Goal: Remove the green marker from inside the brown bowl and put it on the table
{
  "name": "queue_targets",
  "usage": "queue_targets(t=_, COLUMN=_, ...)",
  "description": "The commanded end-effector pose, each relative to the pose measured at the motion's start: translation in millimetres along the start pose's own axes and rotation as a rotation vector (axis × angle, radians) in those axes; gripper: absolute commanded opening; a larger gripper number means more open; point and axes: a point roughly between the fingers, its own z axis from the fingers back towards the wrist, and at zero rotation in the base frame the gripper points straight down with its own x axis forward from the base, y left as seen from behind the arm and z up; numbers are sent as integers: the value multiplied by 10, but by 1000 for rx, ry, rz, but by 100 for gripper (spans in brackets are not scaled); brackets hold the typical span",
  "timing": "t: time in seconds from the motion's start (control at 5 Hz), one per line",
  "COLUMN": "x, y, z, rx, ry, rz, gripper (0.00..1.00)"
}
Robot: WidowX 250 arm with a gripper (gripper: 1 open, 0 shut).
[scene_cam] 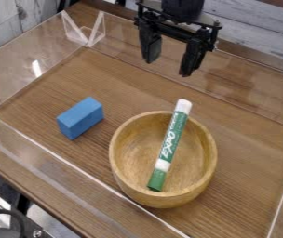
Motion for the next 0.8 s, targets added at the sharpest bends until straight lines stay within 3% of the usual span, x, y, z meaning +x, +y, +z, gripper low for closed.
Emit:
queue_targets(t=0.0, x=-69, y=-73, z=-40, rx=-5, ry=-11, rz=31, gripper=100)
queue_targets(t=0.2, x=-176, y=-184, z=-116, rx=-15, ry=-48, rz=80, gripper=100)
queue_targets(t=0.6, x=-250, y=-346, z=-184, rx=-33, ry=-83, rz=112, gripper=100)
